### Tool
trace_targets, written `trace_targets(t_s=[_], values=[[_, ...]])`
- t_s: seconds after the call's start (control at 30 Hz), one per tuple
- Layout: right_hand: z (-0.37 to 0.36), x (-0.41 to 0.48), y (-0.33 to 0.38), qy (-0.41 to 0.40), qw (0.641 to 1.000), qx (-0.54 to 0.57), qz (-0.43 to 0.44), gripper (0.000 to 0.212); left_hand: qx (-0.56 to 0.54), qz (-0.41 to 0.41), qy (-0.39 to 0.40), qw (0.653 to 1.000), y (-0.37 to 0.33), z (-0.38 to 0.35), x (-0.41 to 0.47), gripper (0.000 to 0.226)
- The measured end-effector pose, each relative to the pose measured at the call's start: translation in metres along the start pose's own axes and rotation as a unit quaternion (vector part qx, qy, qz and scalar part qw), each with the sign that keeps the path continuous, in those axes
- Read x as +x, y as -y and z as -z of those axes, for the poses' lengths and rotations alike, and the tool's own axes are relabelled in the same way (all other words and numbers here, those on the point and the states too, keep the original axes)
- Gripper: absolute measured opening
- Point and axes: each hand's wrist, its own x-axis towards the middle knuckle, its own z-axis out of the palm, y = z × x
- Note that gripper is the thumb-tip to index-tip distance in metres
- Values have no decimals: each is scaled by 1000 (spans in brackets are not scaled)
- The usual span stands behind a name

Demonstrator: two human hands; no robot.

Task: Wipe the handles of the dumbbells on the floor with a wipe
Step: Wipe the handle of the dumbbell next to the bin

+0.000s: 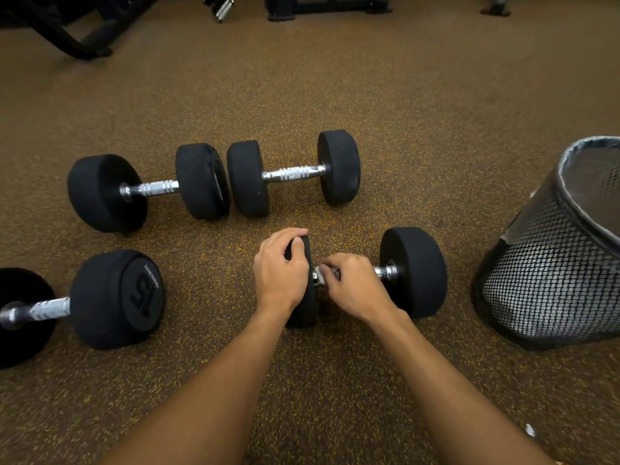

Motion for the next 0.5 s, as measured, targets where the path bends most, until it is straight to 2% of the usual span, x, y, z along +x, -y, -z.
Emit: trace_targets(t_s=[0.1,0.27,0.4,0.5], values=[[6,-1,-4,-2,1000,-13,-9,26,4,-2,-1,1000,2,0,-1,28],[5,3,6,39,999,-19,0,27,-5,-6,-5,1000,2,0,-2,28],[11,-1,-4,7,1000,-25,-12,28,-2,-8,-5,1000,1,-1,-2,29],[8,4,3,27,998,-53,-33,31,0,-6,-6,1000,1,-1,-2,28]])
